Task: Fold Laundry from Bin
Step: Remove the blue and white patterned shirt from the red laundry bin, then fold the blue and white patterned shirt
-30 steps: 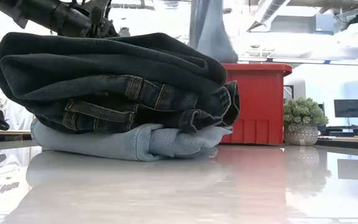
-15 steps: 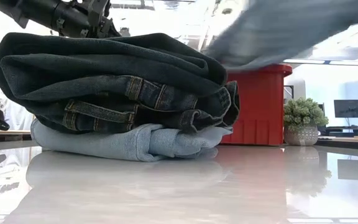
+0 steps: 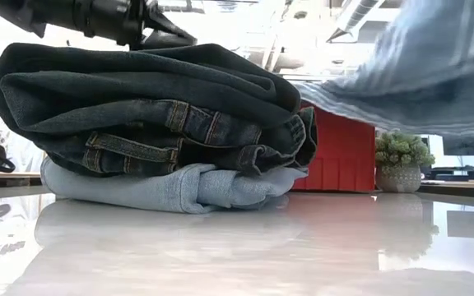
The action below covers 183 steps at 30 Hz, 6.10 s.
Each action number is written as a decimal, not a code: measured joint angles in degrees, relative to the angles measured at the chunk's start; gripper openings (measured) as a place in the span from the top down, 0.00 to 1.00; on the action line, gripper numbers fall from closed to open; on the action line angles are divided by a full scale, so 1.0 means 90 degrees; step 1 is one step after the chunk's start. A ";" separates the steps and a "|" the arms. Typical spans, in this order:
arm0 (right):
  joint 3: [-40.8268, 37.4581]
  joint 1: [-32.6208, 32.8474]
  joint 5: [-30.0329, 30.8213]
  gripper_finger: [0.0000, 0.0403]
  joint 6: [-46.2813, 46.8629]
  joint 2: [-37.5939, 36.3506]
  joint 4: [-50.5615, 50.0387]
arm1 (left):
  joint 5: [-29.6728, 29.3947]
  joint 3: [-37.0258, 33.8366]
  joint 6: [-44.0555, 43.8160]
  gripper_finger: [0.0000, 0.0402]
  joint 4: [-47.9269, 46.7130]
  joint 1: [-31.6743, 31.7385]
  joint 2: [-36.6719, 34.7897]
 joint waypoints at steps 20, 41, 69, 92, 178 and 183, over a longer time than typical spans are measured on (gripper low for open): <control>-0.1397 0.1760 0.0799 0.95 -0.1168 0.1259 -0.2857 | 0.0168 0.5082 0.3224 0.84 -0.0507 -0.1331 0.4159; -0.1380 0.0378 0.1495 0.95 -0.0561 0.2012 -0.3078 | -0.0593 0.8549 0.9997 0.58 -0.5525 -0.2407 0.4068; -0.1384 0.0610 0.1504 0.94 -0.0283 0.3267 -0.3582 | -0.1641 0.8505 1.2267 0.58 -0.6651 -0.1102 0.4122; -0.1382 0.0646 0.1509 0.94 -0.0343 0.3252 -0.3413 | -0.2767 0.8505 1.1741 0.66 -0.7114 -0.1001 0.4122; -0.4771 0.5036 0.4355 0.93 0.0496 0.2381 -0.5501 | -0.2630 0.8505 0.3162 1.00 -1.1146 -0.2658 0.3130; -0.2015 0.5203 0.4410 0.93 0.0154 0.2390 -0.7368 | -0.2449 0.8505 0.5450 1.00 -0.7458 -0.2740 0.3043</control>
